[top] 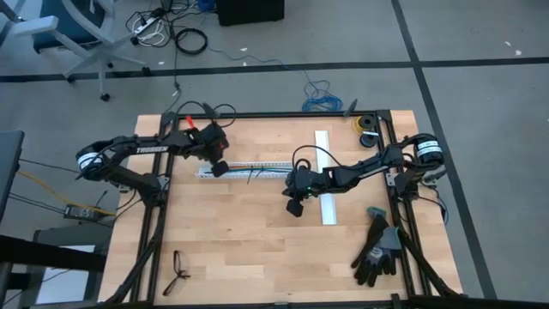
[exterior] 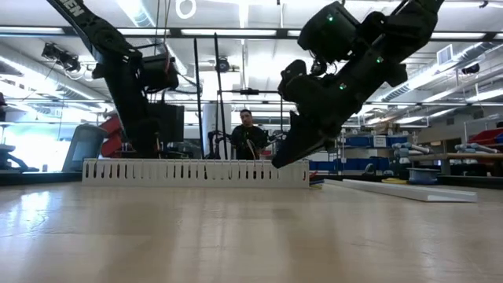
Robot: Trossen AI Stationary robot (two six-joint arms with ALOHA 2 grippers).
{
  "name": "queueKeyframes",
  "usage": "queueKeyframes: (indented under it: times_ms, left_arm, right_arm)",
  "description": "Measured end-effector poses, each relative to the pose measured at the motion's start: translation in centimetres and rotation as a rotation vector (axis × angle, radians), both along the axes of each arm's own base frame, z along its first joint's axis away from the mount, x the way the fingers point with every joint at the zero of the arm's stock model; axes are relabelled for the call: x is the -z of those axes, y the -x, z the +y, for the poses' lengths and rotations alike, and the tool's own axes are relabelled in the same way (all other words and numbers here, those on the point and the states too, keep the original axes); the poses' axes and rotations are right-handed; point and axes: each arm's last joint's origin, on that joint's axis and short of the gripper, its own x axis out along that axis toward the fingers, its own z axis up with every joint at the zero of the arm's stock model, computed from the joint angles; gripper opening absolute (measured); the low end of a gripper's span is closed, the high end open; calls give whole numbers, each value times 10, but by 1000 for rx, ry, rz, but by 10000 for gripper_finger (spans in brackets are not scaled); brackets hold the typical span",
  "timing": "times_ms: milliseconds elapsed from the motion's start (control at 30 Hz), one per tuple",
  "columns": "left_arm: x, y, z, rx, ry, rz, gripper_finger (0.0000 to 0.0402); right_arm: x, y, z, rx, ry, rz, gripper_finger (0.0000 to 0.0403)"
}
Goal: Ziptie cables
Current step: Adjust the white cable duct on the table
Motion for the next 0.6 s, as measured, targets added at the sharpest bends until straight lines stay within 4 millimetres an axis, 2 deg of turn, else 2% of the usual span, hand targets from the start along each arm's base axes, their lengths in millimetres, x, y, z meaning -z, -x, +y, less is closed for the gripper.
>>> queueKeyframes:
  times_ms: [67, 267, 400, 500, 600]
  left_arm:
    - [1, 5, 3, -22, 12, 18, 8]
    - [5, 17, 2, -50, 79, 113, 7]
    - [7, 24, -3, -49, 132, 187, 7]
    - [9, 29, -6, -48, 171, 234, 7]
    - [9, 25, -10, -13, 212, 199, 7]
  right_arm:
    - [1, -4, -1, -2, 1, -5, 0]
    - [23, -7, -15, 59, 34, 110, 0]
    - [22, -6, -22, 115, 81, 113, 0]
    - [14, -4, -29, 147, 113, 105, 0]
    - [11, -2, -38, 175, 123, 120, 0]
